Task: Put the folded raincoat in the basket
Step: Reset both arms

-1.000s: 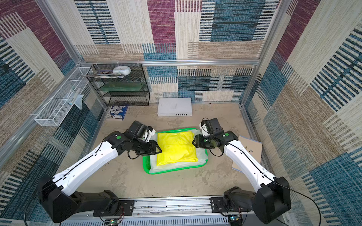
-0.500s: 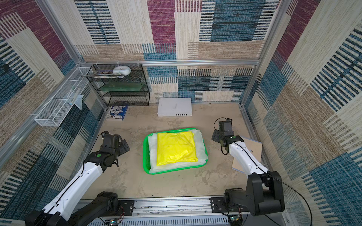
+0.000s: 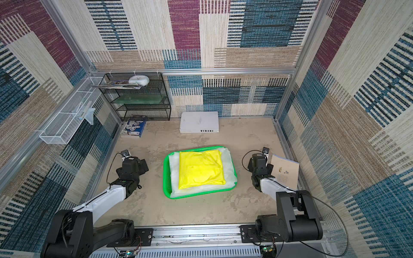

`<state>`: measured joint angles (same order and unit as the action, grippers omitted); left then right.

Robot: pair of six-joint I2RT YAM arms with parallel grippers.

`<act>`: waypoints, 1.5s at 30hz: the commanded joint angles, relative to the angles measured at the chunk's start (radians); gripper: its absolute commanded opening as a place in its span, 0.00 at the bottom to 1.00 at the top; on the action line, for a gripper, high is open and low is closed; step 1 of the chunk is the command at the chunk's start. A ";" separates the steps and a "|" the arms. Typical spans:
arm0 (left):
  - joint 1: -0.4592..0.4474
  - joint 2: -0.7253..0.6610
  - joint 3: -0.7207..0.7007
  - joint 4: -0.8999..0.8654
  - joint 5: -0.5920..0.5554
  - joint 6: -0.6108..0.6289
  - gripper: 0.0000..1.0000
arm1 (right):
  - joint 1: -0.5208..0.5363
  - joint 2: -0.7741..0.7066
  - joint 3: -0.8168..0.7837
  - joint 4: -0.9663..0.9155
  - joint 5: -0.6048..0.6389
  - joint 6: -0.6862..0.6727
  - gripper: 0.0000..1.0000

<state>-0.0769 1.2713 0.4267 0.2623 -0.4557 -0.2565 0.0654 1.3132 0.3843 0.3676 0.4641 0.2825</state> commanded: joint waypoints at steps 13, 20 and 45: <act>0.076 0.226 -0.018 0.528 0.312 0.228 0.91 | -0.057 0.202 -0.177 0.938 -0.213 -0.242 0.74; 0.083 0.262 0.006 0.514 0.442 0.272 0.99 | -0.061 0.221 -0.153 0.914 -0.227 -0.240 0.78; 0.110 0.258 0.009 0.502 0.473 0.257 0.99 | -0.065 0.199 -0.144 0.855 -0.245 -0.238 0.99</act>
<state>0.0322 1.5303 0.4358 0.7517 0.0032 0.0013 -0.0006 1.5162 0.2409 1.2125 0.2226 0.0441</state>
